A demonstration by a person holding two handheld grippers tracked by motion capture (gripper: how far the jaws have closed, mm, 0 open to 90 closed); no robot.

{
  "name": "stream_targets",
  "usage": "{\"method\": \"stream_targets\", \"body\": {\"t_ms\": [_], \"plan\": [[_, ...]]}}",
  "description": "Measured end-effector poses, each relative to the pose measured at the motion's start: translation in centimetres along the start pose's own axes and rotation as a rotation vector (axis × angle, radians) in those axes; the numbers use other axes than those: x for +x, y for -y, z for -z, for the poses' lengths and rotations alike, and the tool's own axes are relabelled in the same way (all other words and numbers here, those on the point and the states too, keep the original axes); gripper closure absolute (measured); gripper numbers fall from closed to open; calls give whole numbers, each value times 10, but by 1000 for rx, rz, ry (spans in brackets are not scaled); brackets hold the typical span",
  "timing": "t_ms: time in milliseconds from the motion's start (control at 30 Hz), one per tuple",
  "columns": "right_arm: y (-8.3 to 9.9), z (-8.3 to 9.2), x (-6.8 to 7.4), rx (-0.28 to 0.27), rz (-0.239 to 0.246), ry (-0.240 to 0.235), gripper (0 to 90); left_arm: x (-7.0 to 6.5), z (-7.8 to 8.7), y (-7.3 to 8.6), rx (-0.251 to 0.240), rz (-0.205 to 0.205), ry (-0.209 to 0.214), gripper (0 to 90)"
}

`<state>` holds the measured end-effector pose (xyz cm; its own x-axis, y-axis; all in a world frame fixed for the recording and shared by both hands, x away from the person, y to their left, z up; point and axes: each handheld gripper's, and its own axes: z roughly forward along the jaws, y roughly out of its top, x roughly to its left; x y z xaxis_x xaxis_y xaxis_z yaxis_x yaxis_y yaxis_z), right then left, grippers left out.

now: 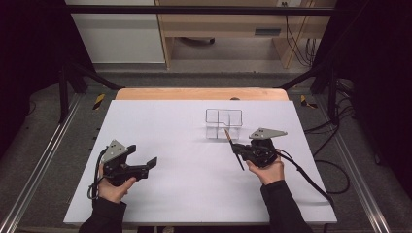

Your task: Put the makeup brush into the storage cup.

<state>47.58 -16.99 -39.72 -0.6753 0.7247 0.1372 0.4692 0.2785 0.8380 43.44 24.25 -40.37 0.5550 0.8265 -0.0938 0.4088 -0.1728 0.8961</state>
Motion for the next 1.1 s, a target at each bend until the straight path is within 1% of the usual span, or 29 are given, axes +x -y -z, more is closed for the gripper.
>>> {"method": "stream_targets", "body": {"t_ms": [233, 400, 633, 700, 800, 900, 1000, 1100], "plan": [[0, 3, 3, -50, -5, -22, 836, -7, -3, -5, -21, 16, 19, 68], [-3, 5, 7, -73, 8, -34, 837, -13, -8, -13, -34, 24, 34, 71], [-10, 9, 11, -106, 16, -46, 837, -23, -12, -25, -58, 11, 51, 76], [-11, 9, 13, -113, 20, -46, 837, -24, -12, -28, -68, 13, 57, 76], [-12, 10, 14, -122, 22, -47, 837, -26, -13, -32, -85, 27, 71, 79], [-12, 10, 15, -132, 21, -51, 837, -29, -15, -36, -96, 33, 75, 80], [-11, 9, 16, -133, 19, -57, 837, -32, -18, -40, -114, 41, 82, 85], [-10, 7, 17, -131, 20, -62, 837, -35, -20, -44, -123, 40, 90, 86]]}}
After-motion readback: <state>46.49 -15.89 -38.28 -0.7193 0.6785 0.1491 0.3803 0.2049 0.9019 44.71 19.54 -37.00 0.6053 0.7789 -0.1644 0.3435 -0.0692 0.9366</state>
